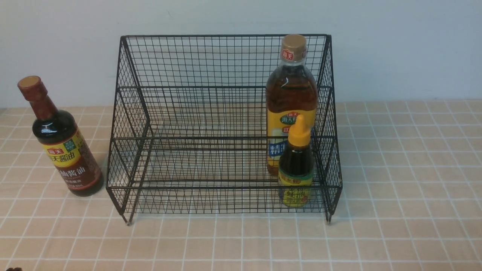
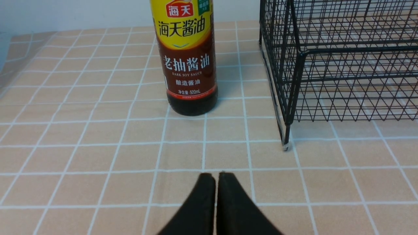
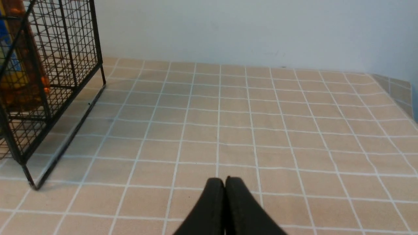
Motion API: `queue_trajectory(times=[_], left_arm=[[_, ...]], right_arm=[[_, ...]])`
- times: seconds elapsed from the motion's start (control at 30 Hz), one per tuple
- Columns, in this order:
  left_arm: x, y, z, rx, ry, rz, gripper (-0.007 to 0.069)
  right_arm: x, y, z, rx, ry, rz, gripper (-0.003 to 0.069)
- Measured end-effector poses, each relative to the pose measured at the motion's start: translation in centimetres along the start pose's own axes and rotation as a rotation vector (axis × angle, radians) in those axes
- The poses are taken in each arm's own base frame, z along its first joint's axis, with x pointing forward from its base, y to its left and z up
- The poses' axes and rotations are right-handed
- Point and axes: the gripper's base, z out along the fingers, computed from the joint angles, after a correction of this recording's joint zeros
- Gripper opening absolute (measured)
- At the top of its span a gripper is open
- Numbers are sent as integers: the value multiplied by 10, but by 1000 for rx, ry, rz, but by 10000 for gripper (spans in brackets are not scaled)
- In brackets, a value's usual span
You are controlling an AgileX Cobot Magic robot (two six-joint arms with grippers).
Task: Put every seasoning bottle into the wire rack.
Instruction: Use the left arm to grab the condiment bottle closest to it
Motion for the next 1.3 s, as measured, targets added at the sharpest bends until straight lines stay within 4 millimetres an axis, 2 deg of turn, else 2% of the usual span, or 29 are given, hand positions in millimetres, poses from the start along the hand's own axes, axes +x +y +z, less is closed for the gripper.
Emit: queue_trajectory(times=[1.1,1.2,1.23,1.27,1.3], left_arm=[[-1,1,0,-11,-14,28,-7],[-7,-1,0,11,-79,-90,-7],[-10,-2,0,26,-118,-158,-7],[-16,-3,-1,56,-179,-298,-7],[-17,-3,-1,59,-185,-314,-7]], right_arm=[[0,0,0,-1,0,2,-14],[0,0,0,-1,0,2,-14],[0,0,0,-1,0,2,-14],[0,0,0,-1,0,2,-14],[0,0,0,-1,0,2,-14]])
